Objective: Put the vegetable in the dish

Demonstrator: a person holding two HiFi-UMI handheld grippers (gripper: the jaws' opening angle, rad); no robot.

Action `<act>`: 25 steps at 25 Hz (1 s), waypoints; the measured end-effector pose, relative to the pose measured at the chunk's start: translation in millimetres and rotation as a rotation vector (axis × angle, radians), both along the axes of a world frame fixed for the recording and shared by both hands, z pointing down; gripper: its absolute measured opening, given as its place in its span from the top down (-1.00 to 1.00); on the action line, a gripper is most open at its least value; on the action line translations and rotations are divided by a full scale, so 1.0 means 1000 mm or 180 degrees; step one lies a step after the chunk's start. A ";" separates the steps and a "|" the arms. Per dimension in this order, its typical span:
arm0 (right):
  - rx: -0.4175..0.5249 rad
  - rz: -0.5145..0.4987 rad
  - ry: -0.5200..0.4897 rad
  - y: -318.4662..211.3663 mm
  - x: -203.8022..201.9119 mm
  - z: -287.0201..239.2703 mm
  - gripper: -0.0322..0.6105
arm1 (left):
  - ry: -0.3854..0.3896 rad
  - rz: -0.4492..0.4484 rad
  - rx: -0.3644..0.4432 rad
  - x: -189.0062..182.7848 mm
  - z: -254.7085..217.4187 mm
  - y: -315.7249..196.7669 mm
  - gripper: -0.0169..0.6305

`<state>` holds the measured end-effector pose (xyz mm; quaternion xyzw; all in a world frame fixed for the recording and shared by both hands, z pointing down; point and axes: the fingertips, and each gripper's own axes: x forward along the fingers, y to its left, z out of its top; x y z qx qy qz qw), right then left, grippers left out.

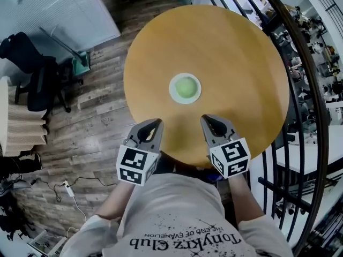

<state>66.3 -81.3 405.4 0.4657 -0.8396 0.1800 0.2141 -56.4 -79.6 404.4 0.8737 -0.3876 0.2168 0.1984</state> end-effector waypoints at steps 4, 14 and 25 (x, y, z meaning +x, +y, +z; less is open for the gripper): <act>-0.0038 0.0089 -0.0067 0.012 0.007 -0.010 0.81 | 0.0008 0.0010 0.0077 0.002 -0.015 -0.001 0.88; 0.0002 0.0213 -0.0154 0.017 0.014 -0.017 0.81 | -0.0097 -0.0077 0.0165 0.002 -0.028 0.007 0.88; -0.0031 0.0172 -0.0142 0.012 0.016 -0.019 0.82 | -0.0115 -0.0130 0.0119 0.002 -0.026 0.010 0.88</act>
